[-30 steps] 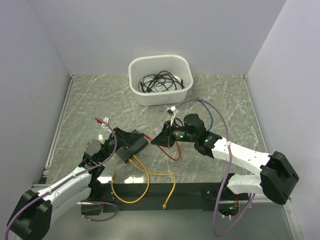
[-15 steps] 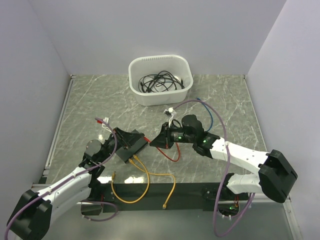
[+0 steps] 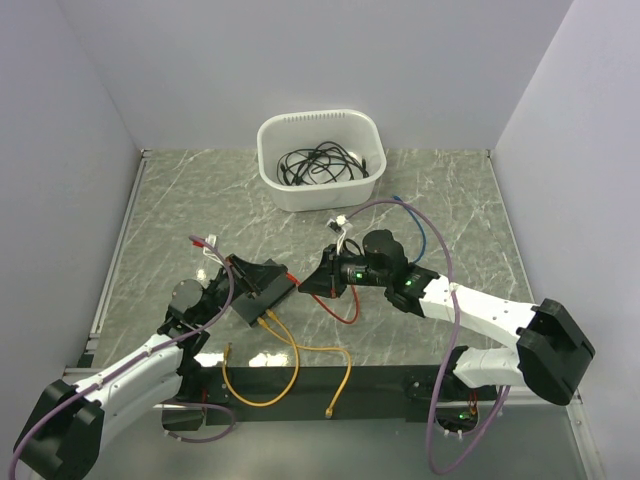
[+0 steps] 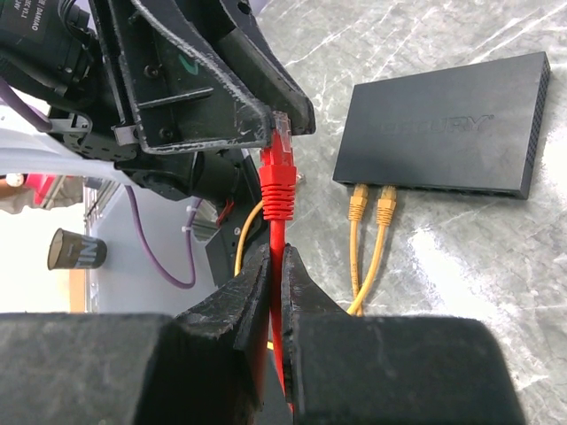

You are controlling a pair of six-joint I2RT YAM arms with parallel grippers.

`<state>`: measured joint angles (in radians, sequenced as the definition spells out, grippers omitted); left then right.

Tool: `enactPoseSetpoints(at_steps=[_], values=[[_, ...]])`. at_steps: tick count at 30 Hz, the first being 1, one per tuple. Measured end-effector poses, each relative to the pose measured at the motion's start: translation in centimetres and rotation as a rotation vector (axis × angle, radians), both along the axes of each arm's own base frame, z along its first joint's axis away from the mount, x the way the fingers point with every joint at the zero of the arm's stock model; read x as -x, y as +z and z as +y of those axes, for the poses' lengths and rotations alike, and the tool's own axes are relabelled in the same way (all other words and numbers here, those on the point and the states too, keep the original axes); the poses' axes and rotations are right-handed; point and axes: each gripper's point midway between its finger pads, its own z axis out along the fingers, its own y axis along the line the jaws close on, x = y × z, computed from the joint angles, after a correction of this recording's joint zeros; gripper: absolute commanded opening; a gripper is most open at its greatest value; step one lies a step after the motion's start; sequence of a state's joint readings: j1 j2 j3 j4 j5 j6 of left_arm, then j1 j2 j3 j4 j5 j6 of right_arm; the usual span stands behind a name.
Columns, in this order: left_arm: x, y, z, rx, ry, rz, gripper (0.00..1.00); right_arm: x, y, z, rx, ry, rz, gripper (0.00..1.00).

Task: Insert the plug into the switch port

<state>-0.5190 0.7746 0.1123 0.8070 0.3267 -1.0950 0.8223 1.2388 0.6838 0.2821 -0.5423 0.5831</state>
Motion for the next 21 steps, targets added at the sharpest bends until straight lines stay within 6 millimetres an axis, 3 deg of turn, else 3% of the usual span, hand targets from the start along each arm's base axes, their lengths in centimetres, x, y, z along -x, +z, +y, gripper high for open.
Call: enactPoseSetpoints(at_steps=[9, 11, 12, 15, 21], values=[[0.0, 0.3, 0.1, 0.005, 0.004, -0.011, 0.0, 0.1, -0.3, 0.3, 0.005, 0.005, 0.003, 0.0], [0.0, 0.4, 0.1, 0.007, 0.002, -0.014, 0.01, 0.1, -0.3, 0.3, 0.005, 0.006, 0.003, 0.12], [0.0, 0.4, 0.1, 0.007, 0.002, -0.015, 0.01, 0.1, -0.4, 0.3, 0.005, 0.007, 0.002, 0.31], [0.3, 0.6, -0.1, 0.012, -0.011, -0.027, 0.0, 0.0, -0.5, 0.3, 0.014, 0.001, -0.002, 0.51], [0.7, 1.2, -0.2, 0.022, -0.03, -0.057, 0.0, -0.1, 0.1, -0.5, 0.043, -0.024, -0.034, 0.6]])
